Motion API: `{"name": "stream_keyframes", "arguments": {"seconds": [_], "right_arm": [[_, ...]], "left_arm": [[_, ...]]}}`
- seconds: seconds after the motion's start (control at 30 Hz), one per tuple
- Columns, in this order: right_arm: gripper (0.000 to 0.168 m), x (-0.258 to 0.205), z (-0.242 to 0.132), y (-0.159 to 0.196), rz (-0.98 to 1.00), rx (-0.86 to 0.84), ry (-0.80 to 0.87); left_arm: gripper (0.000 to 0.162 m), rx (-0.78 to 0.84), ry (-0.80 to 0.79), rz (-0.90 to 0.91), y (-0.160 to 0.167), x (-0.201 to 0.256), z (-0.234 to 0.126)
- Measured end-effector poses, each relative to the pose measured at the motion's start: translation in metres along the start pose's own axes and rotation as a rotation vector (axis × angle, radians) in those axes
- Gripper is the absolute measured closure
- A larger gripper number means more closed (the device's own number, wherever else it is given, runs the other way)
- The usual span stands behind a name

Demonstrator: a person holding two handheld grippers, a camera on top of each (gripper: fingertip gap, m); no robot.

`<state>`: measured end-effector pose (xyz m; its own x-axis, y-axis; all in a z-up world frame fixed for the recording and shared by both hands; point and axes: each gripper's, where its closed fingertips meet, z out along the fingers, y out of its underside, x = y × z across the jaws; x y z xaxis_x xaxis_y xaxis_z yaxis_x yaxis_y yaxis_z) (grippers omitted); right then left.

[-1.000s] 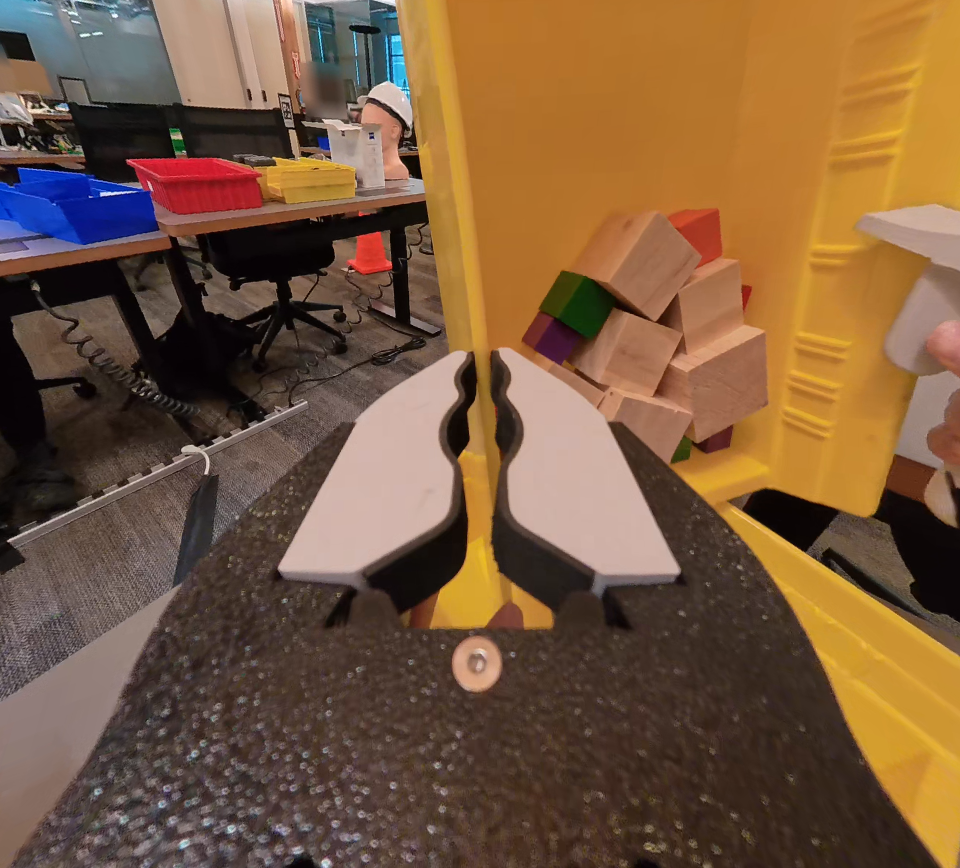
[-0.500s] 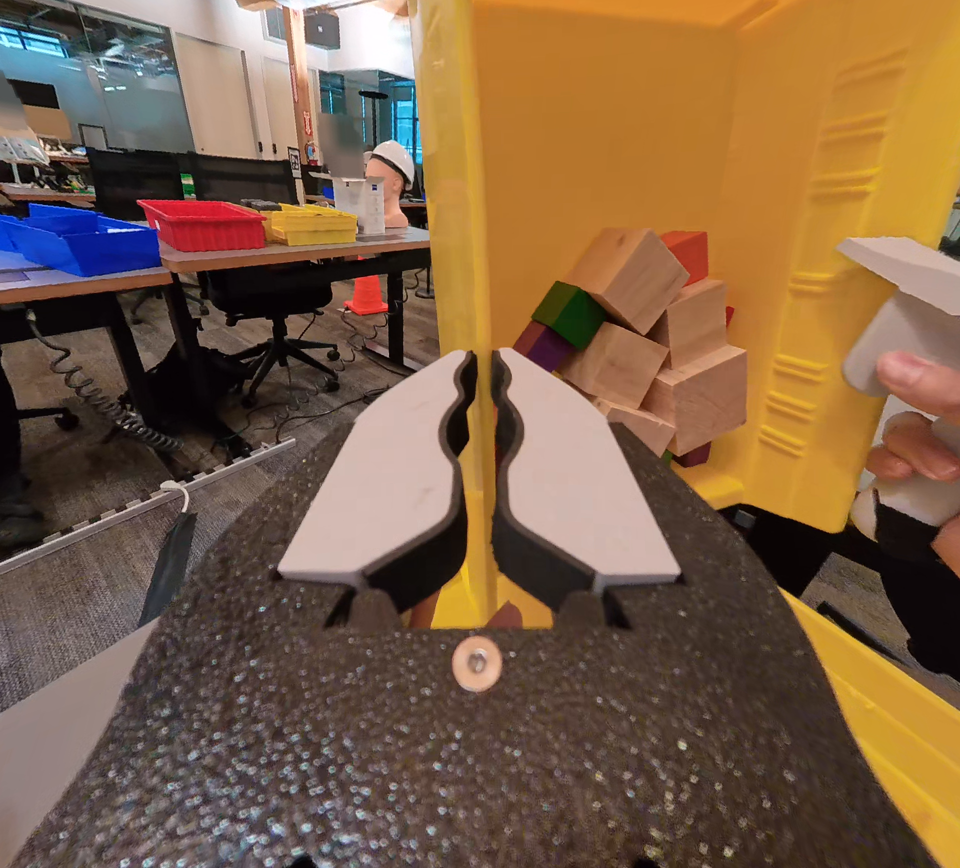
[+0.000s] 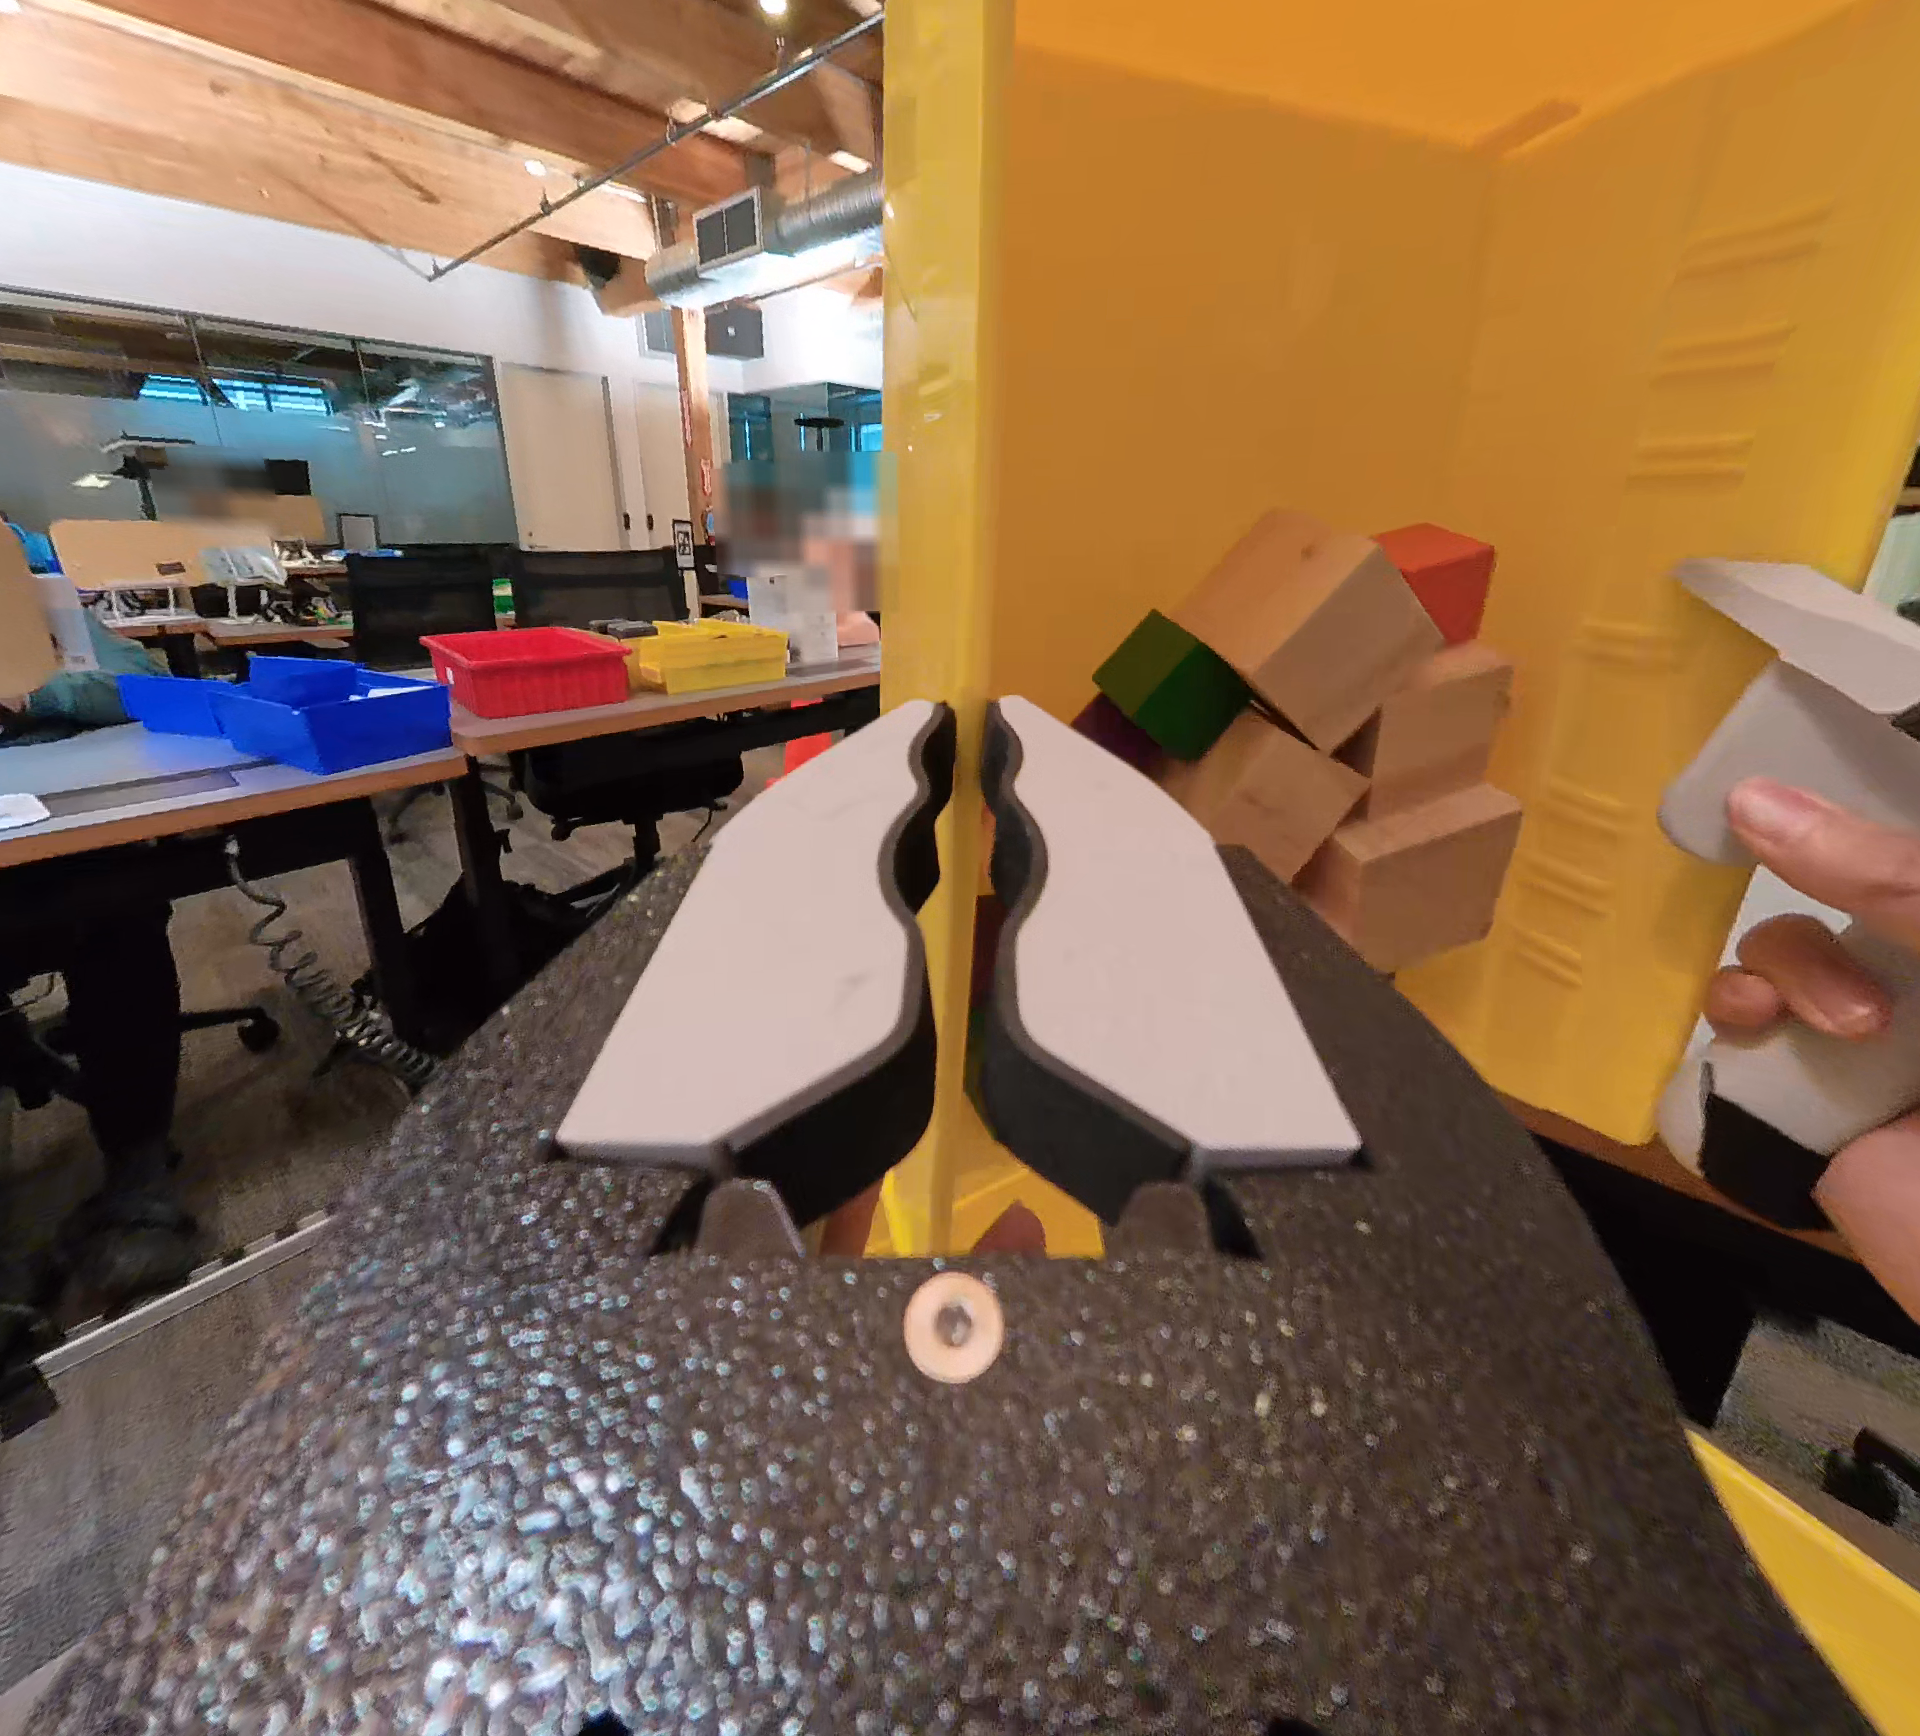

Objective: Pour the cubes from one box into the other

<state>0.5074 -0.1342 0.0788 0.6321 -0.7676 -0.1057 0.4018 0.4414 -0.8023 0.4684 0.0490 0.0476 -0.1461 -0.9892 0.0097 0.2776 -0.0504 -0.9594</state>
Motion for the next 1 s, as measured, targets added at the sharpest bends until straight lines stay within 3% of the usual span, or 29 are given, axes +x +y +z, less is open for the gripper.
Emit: {"name": "stream_keyframes", "arguments": {"seconds": [0.2, 0.47, 0.7, 1.0], "right_arm": [[0.158, -0.008, 0.002, 0.004, -0.035, -0.005, -0.018], [0.158, -0.001, -0.014, 0.071, -0.046, -0.136, 0.031], [0.157, -0.008, 0.001, 0.054, -0.085, -0.114, -0.050], [0.157, -0.002, -0.002, 0.038, 0.032, -0.004, -0.078]], "left_arm": [[0.158, -0.023, -0.019, -0.046, 0.019, -0.005, -0.001], [0.158, -0.195, -0.096, -0.142, 0.104, -0.020, -0.006], [0.158, -0.145, -0.060, -0.158, 0.095, -0.021, -0.006], [0.157, -0.018, -0.045, -0.106, 0.062, -0.013, -0.006]]}}
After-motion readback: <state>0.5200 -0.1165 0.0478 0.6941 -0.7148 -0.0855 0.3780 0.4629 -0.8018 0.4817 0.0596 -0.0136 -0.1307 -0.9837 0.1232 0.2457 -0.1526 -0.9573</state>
